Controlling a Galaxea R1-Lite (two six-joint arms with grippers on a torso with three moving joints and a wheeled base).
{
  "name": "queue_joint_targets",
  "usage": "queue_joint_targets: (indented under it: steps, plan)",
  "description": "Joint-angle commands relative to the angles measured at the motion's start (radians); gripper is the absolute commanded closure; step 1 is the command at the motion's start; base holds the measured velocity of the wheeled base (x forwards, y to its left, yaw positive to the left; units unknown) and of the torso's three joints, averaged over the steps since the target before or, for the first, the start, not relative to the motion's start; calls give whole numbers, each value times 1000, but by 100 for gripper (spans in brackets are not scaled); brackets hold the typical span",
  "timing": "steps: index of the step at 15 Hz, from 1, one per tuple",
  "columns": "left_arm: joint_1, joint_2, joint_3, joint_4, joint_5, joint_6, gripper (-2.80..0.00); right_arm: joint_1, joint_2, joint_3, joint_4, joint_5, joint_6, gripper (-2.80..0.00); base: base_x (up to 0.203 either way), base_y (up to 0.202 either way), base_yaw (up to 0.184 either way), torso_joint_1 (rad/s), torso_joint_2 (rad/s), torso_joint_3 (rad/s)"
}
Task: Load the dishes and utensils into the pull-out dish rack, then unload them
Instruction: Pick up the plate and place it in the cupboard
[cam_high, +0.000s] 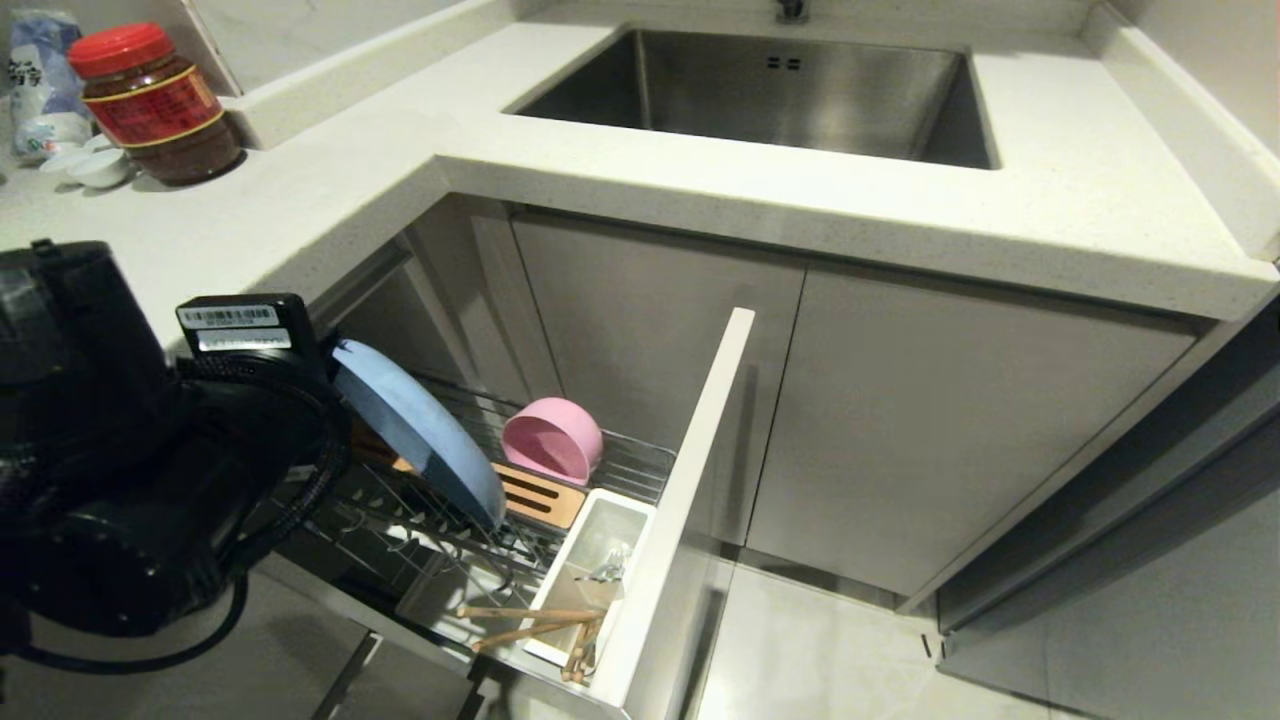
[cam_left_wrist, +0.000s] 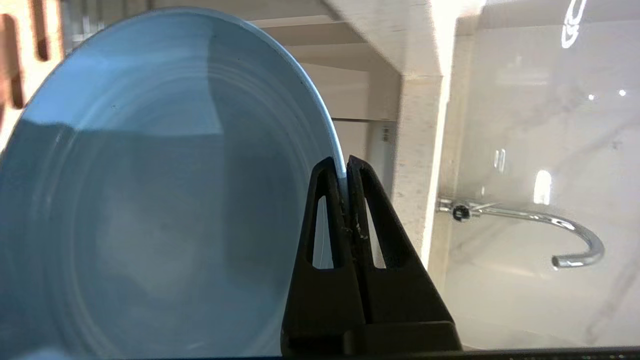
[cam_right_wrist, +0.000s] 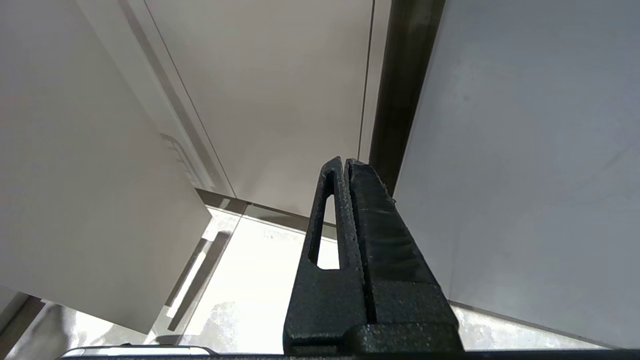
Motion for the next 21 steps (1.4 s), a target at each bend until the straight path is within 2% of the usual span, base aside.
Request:
queue_joint_targets:
  steps: [1, 4, 9, 13, 21]
  plan:
    - [1, 28, 10, 2, 5, -47, 0, 0, -1, 26, -1, 0, 0, 0, 0, 0, 0, 0, 0, 0]
    - [2, 68, 18, 1, 10, -68, 0, 0, -1, 26, -1, 0, 0, 0, 0, 0, 0, 0, 0, 0]
    - [6, 127, 22, 2, 69, -79, 0, 0, -1, 26, -1, 0, 0, 0, 0, 0, 0, 0, 0, 0]
    - [24, 155, 33, 2, 62, -117, 0, 0, -1, 26, 0, 0, 0, 0, 0, 0, 0, 0, 0, 0]
    - [54, 210, 39, 5, 54, -121, 0, 0, -1, 26, -1, 0, 0, 0, 0, 0, 0, 0, 0, 0]
